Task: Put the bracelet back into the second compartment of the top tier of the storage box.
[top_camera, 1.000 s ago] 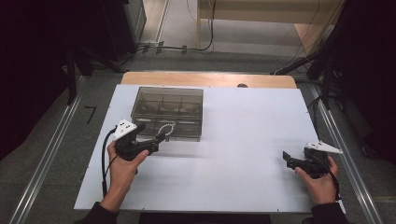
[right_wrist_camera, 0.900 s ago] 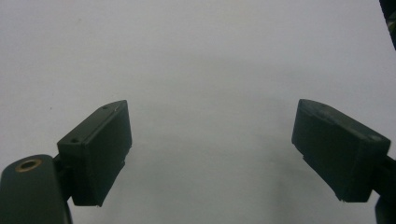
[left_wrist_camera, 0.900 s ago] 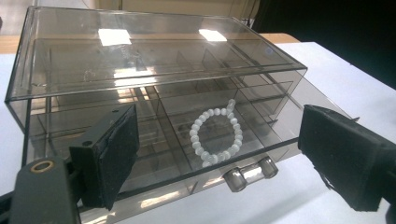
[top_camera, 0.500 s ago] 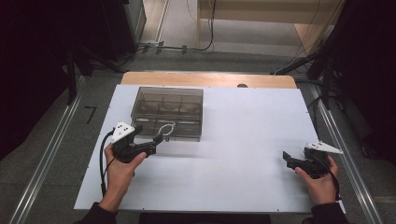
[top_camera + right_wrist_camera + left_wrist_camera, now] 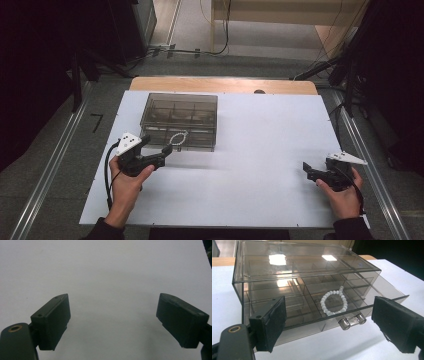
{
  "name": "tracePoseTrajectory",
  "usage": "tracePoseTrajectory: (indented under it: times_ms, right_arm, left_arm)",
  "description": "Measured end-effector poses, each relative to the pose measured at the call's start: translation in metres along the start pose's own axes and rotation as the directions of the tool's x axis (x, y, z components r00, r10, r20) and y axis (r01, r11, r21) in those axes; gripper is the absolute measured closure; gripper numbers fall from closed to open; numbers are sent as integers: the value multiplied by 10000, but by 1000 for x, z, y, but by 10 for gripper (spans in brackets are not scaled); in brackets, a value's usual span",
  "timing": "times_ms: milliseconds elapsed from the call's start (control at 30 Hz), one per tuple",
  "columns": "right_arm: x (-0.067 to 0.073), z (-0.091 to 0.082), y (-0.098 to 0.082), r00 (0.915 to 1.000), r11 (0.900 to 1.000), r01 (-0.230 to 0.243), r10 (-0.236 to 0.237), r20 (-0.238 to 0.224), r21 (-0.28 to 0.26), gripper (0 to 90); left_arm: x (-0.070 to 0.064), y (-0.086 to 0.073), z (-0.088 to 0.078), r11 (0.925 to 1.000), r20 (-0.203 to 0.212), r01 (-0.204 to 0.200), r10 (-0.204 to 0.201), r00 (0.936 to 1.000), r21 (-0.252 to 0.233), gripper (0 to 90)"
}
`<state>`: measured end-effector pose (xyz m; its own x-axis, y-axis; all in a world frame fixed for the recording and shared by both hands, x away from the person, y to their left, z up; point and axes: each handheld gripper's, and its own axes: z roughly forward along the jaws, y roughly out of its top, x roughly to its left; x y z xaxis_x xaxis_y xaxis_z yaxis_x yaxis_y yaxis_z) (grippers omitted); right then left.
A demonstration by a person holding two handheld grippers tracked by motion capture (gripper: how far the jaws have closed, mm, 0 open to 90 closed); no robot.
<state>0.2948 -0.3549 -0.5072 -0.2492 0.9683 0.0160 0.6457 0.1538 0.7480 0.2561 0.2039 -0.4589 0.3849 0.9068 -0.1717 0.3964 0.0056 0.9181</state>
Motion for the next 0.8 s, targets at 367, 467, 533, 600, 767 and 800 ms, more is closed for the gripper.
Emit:
tracePoseTrajectory:
  times_ms: [367,467,533,600,767,800]
  right_arm:
    - [0,0,0,10000,10000,-21,21,-5,-1,104]
    - [0,0,0,10000,10000,-34,34,-3,-2,104]
    - [0,0,0,10000,10000,-44,44,4,-6,104]
    - [0,0,0,10000,10000,-30,30,-6,8,105]
    - [0,0,0,10000,10000,-4,4,-8,14,104]
    - [0,0,0,10000,10000,-12,12,-8,18,104]
  left_arm:
    - [1,-2,-6,9999,-24,-50,50,10000,-104,131]
    - [1,-3,-7,9999,33,-64,64,10000,-118,133]
    - [0,-4,-8,9999,42,-96,96,9999,-115,132]
    - [0,-4,-9,9999,54,-78,78,10000,-103,133]
    - [-1,-4,-11,9996,89,-164,166,9998,-235,133]
    - [-1,-4,-11,9996,100,-177,179,9998,-226,133]
